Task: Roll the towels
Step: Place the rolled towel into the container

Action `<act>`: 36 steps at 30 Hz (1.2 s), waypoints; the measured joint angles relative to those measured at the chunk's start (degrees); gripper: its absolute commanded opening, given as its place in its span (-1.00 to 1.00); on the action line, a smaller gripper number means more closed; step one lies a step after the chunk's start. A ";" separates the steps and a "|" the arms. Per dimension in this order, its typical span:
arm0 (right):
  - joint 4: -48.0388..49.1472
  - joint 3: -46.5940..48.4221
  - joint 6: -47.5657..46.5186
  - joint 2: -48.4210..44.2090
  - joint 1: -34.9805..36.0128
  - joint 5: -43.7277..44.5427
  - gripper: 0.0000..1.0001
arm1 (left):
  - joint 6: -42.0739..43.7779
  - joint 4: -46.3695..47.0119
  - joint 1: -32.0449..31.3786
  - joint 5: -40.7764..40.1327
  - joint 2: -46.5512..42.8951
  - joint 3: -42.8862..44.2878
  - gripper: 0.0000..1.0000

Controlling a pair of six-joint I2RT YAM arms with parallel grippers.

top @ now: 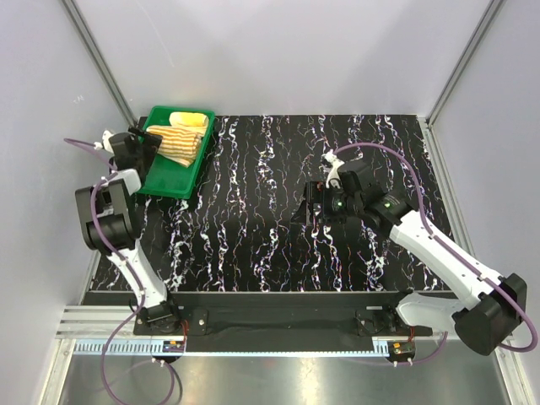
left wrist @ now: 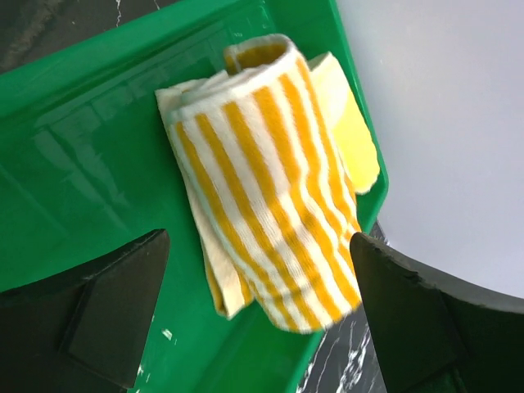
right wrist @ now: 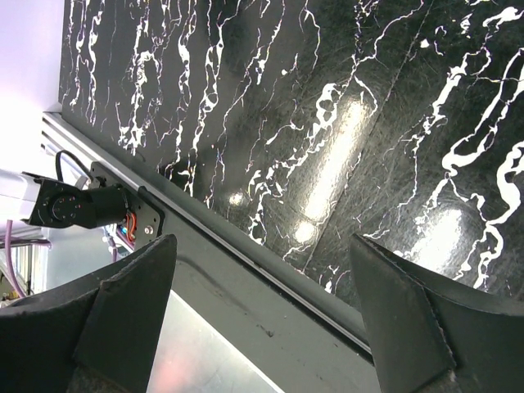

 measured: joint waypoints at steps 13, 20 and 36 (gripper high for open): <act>1.07 -2.47 2.10 -3.91 -0.02 -0.87 0.88 | 17.81 -15.80 1.03 -5.97 -42.27 -20.68 0.98; 5.46 -5.86 4.87 -7.58 -0.02 -4.07 0.94 | 25.16 -11.69 -3.74 -14.78 -72.46 -47.84 0.98; 8.50 -10.80 6.03 -17.84 -0.02 -6.62 0.99 | 49.70 14.80 -21.62 -20.98 -62.40 -65.44 0.98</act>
